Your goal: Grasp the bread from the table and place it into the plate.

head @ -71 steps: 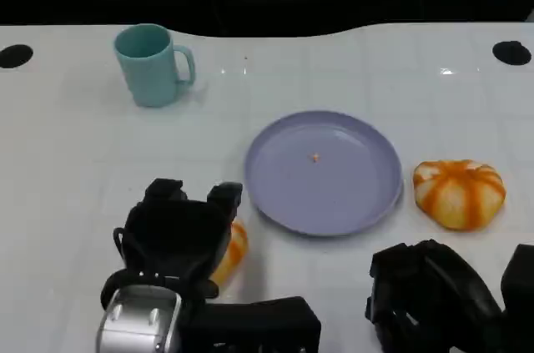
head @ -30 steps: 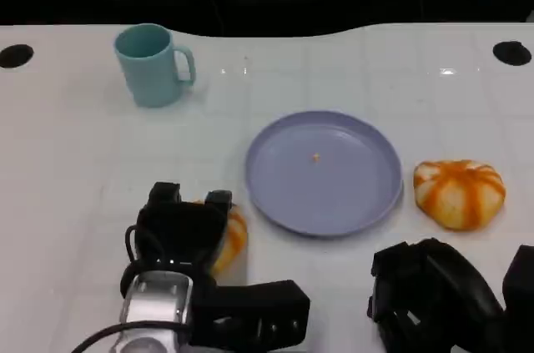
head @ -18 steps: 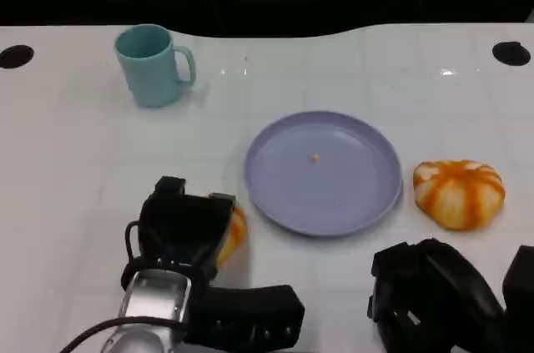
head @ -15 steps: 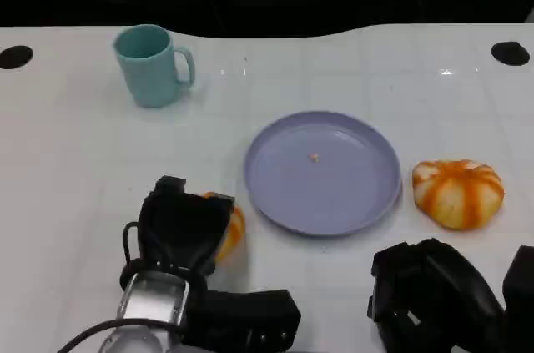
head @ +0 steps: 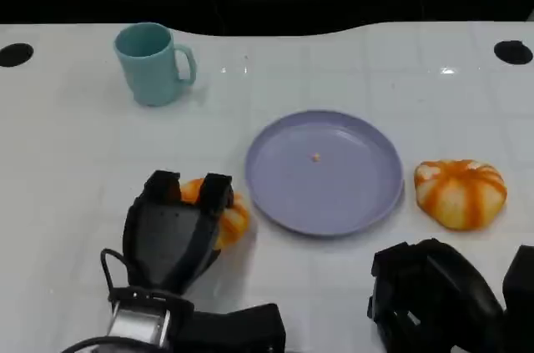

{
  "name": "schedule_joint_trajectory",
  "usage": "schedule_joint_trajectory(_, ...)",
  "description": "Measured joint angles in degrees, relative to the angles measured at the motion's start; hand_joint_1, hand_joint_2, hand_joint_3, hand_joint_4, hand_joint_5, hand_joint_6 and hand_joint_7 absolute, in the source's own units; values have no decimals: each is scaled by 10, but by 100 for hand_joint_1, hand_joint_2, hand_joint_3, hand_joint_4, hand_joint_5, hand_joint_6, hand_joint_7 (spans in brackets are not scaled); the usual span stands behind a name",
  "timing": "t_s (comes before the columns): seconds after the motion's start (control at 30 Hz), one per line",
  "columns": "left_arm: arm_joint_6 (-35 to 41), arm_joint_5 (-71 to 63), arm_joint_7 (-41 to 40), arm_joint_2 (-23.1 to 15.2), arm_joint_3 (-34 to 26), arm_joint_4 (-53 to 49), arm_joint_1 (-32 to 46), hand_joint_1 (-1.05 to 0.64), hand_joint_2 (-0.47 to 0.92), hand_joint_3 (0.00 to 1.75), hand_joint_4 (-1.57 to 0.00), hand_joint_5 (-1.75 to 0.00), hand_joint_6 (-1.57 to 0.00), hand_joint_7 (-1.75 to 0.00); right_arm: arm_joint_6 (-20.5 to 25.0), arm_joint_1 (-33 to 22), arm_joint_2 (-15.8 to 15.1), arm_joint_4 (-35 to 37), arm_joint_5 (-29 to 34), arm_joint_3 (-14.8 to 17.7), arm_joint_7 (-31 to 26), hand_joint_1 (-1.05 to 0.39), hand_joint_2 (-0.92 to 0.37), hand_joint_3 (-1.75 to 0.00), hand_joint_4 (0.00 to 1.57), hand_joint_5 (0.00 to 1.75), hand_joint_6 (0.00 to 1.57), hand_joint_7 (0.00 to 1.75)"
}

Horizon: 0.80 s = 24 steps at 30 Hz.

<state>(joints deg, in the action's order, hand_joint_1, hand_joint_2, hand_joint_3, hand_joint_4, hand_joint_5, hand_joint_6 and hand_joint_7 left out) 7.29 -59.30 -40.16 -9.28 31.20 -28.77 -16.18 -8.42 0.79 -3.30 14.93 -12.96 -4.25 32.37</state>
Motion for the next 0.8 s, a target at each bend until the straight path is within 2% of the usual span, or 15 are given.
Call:
schedule_joint_trajectory(0.5, -26, 29, 12, -34, -24, 52, -6, -24, 38, 141, -99, -175, -74, -175, 2, -9, 3, -1, -4, 0, 4, -105, -3, -138, 154, 130, 157, 101)
schedule_joint_trajectory(0.63, -27, 31, 21, -35, -27, 68, -6, -25, 45, 119, -98, -175, -72, -175, -2, -9, 3, 0, -4, 0, 7, -105, -3, -138, 154, 130, 157, 100)
schedule_joint_trajectory(0.8, -32, 30, 25, -41, -37, 80, -10, -23, 44, 116, -98, -175, -71, -175, -9, -8, 4, 10, -3, 0, 5, -105, -4, -138, 154, 131, 157, 102)
